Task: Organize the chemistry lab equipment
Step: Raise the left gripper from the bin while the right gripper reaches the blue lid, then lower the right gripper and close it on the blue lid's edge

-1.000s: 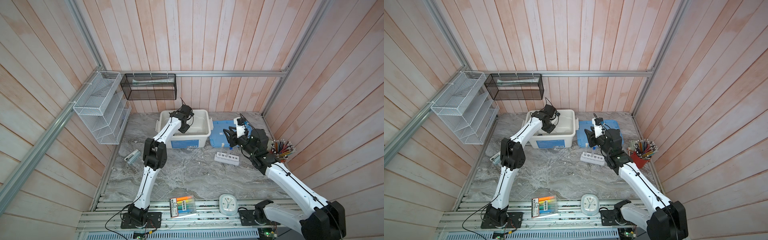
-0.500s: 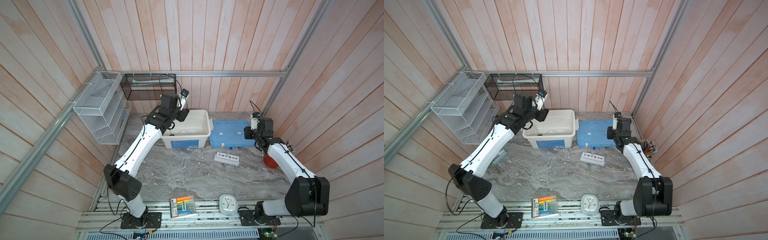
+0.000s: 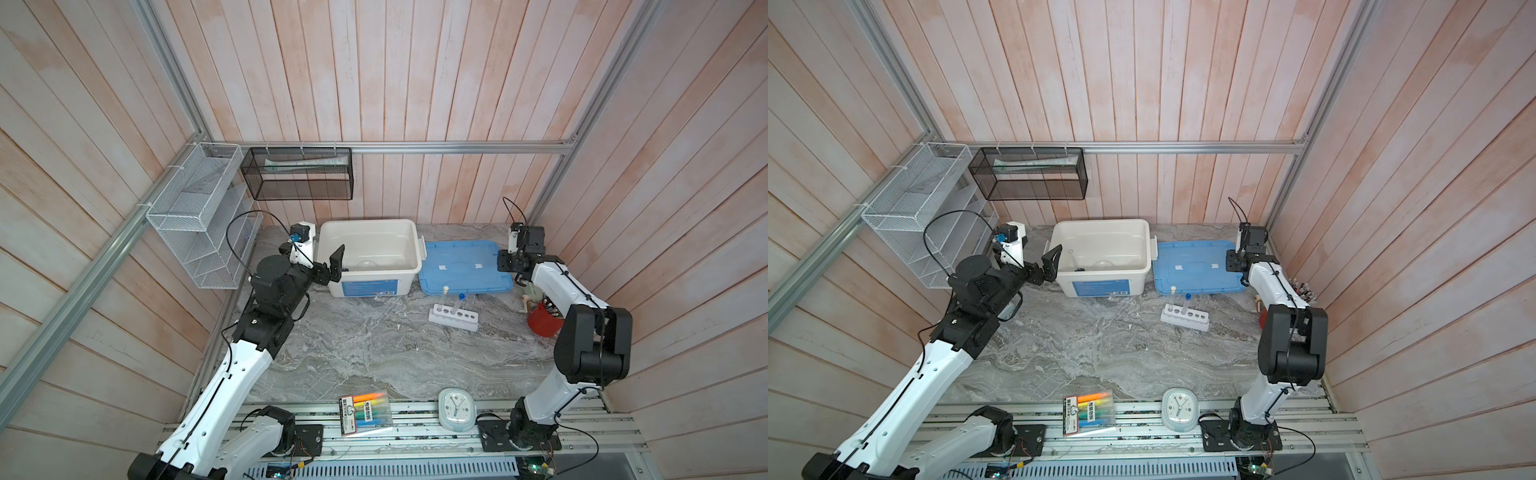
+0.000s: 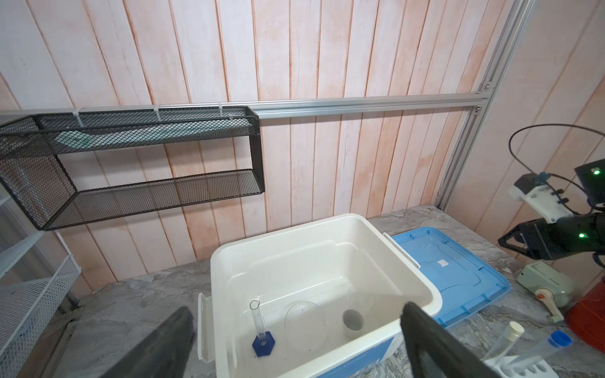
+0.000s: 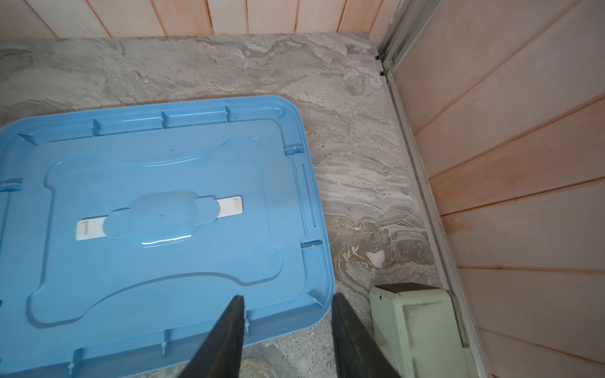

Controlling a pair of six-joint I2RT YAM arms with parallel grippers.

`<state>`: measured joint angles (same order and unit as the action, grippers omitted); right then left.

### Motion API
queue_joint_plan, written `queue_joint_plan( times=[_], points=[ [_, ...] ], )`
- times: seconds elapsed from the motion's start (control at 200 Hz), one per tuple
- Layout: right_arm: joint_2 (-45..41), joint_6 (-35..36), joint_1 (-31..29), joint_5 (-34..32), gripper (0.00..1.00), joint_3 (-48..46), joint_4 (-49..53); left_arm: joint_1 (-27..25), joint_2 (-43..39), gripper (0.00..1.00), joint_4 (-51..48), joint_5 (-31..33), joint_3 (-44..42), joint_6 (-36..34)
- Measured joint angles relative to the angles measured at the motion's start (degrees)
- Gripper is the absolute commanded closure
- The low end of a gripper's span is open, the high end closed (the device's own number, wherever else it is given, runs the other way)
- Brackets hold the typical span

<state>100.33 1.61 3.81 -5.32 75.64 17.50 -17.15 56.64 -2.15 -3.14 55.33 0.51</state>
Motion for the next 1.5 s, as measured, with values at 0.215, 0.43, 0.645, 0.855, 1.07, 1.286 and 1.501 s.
queue_joint_plan(
  times=[0.215, 0.43, 0.645, 0.855, 1.07, 1.286, 1.501],
  points=[
    [6.1, 0.7, 2.6, -0.4, 0.57, 4.1, 2.9, 0.3, -3.0, 0.0, -0.2, 0.3, -5.4, 1.4],
    [8.5, 1.5, 2.8, -0.3, 0.59, 4.4, 3.3, 0.3, -3.0, 0.0, -1.4, 0.1, -5.5, 1.4],
    [11.5, 1.5, 3.2, 0.4, 0.62, 5.0, 3.4, 0.3, -3.0, 0.0, -2.0, -1.1, -5.7, 0.3],
    [13.2, 1.5, 3.7, 1.5, 0.64, 6.0, 3.0, 0.8, -3.5, 0.0, -1.5, -1.8, -8.6, -0.3],
    [14.5, 1.5, 4.0, 2.8, 0.65, 6.0, 1.8, 1.2, -3.5, 0.0, -0.7, -2.4, -8.9, -0.3],
    [16.6, 1.5, 4.3, 3.9, 0.66, 6.1, 1.4, 1.2, -3.4, 0.0, -0.7, -2.2, -8.9, -0.3],
    [18.7, 1.5, 4.6, 4.4, 0.67, 7.7, 1.4, 1.2, -3.1, 0.0, -2.2, -1.7, -8.8, -0.7]
  ],
)
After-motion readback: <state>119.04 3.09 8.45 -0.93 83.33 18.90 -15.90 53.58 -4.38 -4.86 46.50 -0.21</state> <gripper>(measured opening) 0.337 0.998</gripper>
